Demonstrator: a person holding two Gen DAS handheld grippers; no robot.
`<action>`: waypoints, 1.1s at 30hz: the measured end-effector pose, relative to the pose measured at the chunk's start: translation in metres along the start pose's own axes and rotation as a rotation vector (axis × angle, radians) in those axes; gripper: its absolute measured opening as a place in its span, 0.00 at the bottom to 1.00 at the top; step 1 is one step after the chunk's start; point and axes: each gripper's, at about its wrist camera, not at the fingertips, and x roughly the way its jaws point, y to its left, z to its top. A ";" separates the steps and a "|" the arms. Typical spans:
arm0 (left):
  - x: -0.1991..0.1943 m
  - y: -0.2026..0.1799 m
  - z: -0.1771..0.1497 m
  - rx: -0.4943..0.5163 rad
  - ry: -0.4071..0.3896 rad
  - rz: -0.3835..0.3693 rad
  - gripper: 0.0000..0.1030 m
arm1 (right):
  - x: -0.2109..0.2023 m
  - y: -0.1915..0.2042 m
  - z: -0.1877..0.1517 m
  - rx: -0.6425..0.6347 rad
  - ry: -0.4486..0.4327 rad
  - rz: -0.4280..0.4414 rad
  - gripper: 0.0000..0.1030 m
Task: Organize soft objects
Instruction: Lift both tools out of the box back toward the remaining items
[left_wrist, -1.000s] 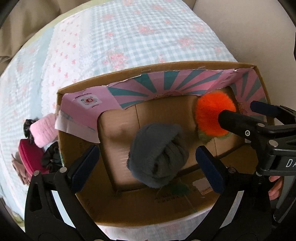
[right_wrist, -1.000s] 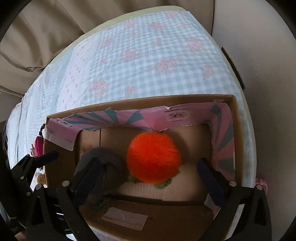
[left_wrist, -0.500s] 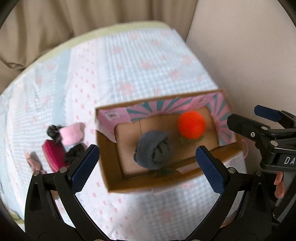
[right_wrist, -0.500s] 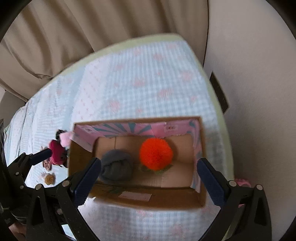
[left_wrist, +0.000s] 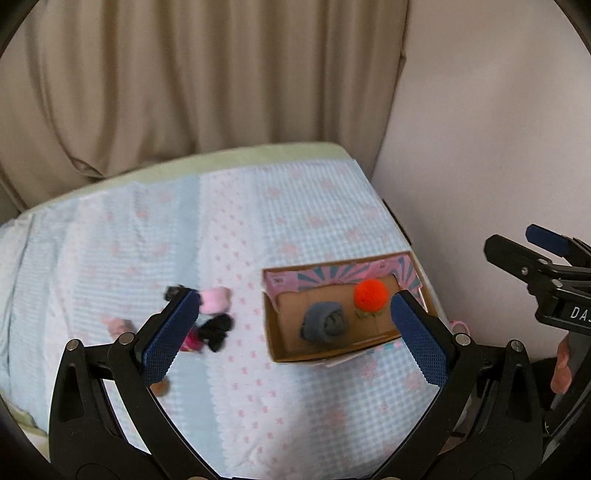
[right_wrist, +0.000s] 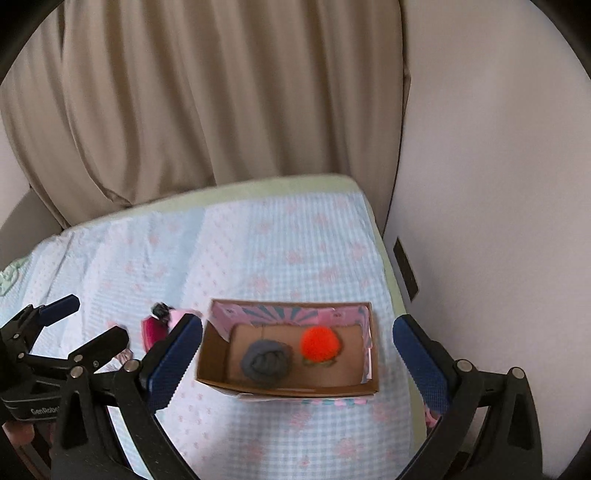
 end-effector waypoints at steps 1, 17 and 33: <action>-0.012 0.005 -0.001 0.000 -0.016 0.006 1.00 | -0.008 0.004 -0.001 0.001 -0.015 -0.001 1.00; -0.106 0.139 -0.052 -0.134 -0.111 0.090 1.00 | -0.050 0.129 -0.026 -0.052 -0.136 0.101 1.00; -0.062 0.316 -0.109 -0.205 -0.066 0.085 1.00 | 0.043 0.287 -0.062 -0.092 -0.095 0.120 1.00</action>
